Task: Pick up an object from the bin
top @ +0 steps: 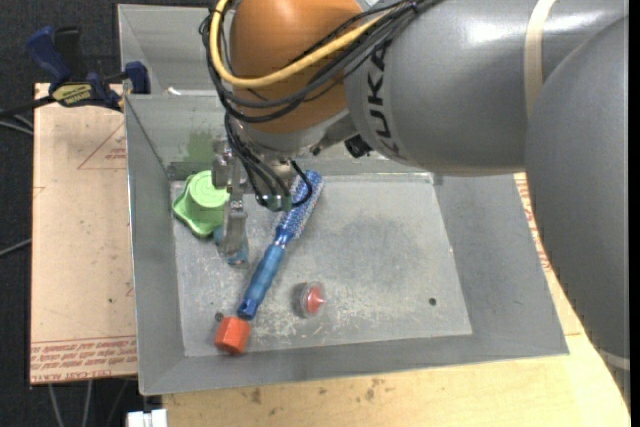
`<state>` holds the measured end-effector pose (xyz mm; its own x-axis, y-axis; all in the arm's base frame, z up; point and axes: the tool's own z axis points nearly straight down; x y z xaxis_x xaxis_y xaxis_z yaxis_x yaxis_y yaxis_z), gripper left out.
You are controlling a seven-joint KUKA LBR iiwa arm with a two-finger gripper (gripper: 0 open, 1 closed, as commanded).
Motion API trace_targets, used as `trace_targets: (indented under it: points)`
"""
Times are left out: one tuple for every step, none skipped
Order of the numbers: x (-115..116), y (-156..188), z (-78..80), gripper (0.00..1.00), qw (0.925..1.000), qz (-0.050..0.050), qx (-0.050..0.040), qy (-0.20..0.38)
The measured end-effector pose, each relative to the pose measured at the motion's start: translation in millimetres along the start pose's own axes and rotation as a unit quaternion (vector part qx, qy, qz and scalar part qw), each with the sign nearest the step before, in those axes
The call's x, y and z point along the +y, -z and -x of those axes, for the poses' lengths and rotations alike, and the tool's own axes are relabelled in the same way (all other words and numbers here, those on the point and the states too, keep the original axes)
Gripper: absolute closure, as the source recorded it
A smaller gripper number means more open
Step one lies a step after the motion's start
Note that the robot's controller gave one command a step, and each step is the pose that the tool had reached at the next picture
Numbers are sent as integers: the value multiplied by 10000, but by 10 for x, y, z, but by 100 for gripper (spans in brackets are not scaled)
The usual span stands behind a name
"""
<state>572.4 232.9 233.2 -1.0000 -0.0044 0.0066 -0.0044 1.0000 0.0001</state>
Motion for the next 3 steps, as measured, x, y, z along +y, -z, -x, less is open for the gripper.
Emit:
trace_targets:
  points:
    - [-512, -1013, -384, 0, 9990, -18, 14, 448]
    - [-693, -1630, -489, 0, 9939, -7, -9, 1104]
    - [-680, -1608, -476, 100, 9939, 5, -32, 1105]
